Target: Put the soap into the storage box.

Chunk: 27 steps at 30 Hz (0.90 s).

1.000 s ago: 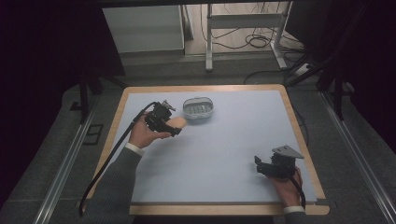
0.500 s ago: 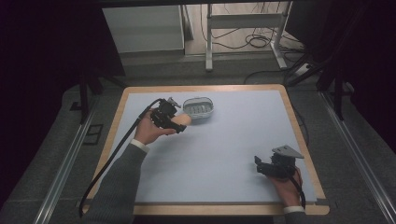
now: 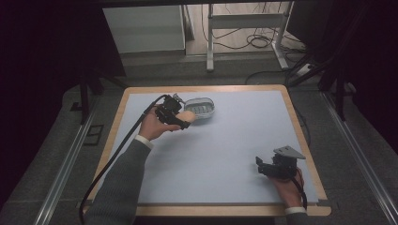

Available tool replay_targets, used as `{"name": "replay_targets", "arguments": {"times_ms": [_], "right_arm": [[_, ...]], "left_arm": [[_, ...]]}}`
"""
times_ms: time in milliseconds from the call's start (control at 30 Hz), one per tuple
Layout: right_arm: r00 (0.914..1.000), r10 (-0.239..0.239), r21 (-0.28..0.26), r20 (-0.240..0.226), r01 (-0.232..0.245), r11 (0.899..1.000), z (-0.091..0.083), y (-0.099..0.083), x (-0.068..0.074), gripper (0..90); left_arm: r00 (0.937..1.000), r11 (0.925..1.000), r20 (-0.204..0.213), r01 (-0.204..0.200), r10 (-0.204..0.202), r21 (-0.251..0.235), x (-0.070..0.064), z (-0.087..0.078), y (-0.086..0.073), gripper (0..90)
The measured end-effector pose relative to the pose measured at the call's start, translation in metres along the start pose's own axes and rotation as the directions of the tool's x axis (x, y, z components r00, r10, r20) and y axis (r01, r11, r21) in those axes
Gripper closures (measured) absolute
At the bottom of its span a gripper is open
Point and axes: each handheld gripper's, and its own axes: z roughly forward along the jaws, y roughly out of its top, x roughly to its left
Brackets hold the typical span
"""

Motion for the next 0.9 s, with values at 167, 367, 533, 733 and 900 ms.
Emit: {"name": "replay_targets", "arguments": {"times_ms": [167,367,533,733,900], "right_arm": [[1.0,0.0,0.0,0.0,0.0,1.0,0.0,0.0,0.0,9.6],[1.0,0.0,0.0,-0.001,0.0,1.0,0.0,0.0,0.0,9.6],[1.0,-0.003,0.002,-0.002,0.003,1.0,0.0,0.0,0.0,9.6],[1.0,-0.002,0.001,-0.001,0.002,1.0,0.0,0.0,0.0,9.6],[1.0,-0.004,0.0,-0.002,0.004,1.0,0.0,0.0,0.0,9.6]], "left_arm": [[0.9999,0.9998,0.001,-0.014,0.014,0.014,0.001,0.0,0.005,32.3],[1.0,0.9999,-0.001,0.0,0.0,-0.011,0.002,0.0,0.009,32.3],[1.0,1.0,-0.006,-0.003,0.003,-0.003,0.003,0.003,0.013,32.3],[1.0,0.9999,-0.001,-0.009,0.009,-0.008,0.004,0.006,0.021,32.3],[0.9998,0.9998,-0.006,-0.02,0.02,0.004,0.004,0.011,0.03,32.3]]}}
